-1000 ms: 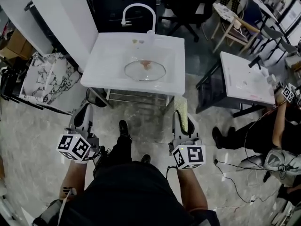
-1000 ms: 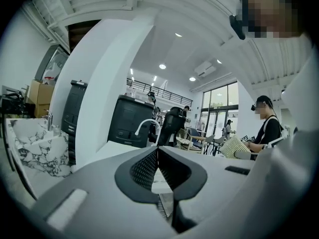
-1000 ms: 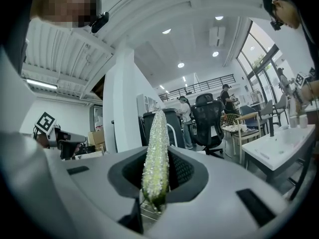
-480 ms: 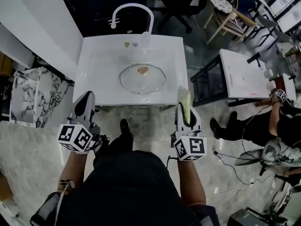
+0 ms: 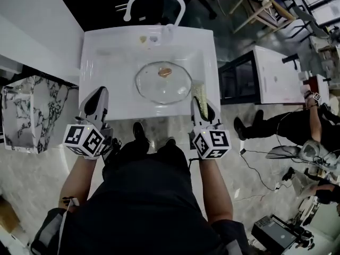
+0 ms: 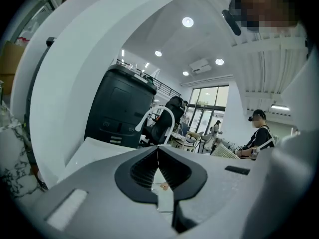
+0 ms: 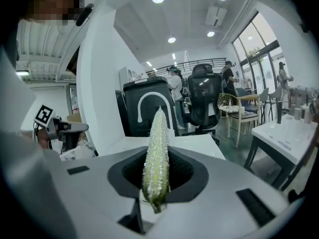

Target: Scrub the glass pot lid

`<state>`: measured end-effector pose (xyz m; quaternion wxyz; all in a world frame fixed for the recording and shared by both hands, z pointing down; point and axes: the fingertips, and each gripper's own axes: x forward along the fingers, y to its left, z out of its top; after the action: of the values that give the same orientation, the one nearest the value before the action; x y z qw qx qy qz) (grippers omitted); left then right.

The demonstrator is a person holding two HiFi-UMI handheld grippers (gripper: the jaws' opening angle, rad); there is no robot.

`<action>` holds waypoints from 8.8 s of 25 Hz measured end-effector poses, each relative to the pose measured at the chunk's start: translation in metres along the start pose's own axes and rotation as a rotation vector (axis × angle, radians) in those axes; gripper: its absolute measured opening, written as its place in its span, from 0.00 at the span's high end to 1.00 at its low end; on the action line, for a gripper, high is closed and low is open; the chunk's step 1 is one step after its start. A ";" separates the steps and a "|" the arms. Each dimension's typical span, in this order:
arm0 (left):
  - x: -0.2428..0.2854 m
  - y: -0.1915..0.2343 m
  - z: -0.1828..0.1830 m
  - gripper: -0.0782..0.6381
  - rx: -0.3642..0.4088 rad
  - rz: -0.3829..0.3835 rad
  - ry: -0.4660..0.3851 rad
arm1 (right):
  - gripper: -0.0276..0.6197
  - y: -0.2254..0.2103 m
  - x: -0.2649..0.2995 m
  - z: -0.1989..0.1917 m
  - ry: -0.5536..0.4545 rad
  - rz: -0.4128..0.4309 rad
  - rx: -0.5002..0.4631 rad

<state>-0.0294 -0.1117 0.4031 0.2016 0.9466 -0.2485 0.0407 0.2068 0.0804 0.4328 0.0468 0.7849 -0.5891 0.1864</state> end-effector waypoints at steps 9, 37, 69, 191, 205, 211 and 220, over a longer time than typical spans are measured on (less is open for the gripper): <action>0.035 0.012 -0.020 0.89 0.031 0.047 0.042 | 0.86 -0.056 0.105 -0.046 0.242 0.167 -0.174; 0.000 0.016 -0.073 0.89 -0.074 0.344 0.124 | 0.86 -0.090 0.282 -0.201 0.765 0.595 -0.511; 0.090 -0.028 -0.074 0.89 -0.065 0.039 0.211 | 0.85 0.001 0.154 -0.177 0.611 0.450 -0.428; -0.027 0.056 -0.122 0.89 -0.383 0.323 0.166 | 0.85 0.118 0.292 -0.218 0.916 0.871 -0.969; 0.030 0.008 -0.104 0.89 -0.292 0.169 0.225 | 0.86 0.137 0.164 -0.204 0.759 1.153 -1.024; 0.055 -0.013 -0.096 0.89 -0.270 0.109 0.232 | 0.86 0.092 0.132 -0.160 0.673 1.129 -0.992; 0.037 -0.005 -0.103 0.89 -0.295 0.188 0.216 | 0.86 -0.042 0.272 -0.140 0.738 0.711 -1.458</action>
<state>0.0075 -0.0831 0.5024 0.3589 0.8695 -0.3161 0.1237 0.2772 -0.1134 0.6629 0.6606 0.2208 -0.7174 0.0095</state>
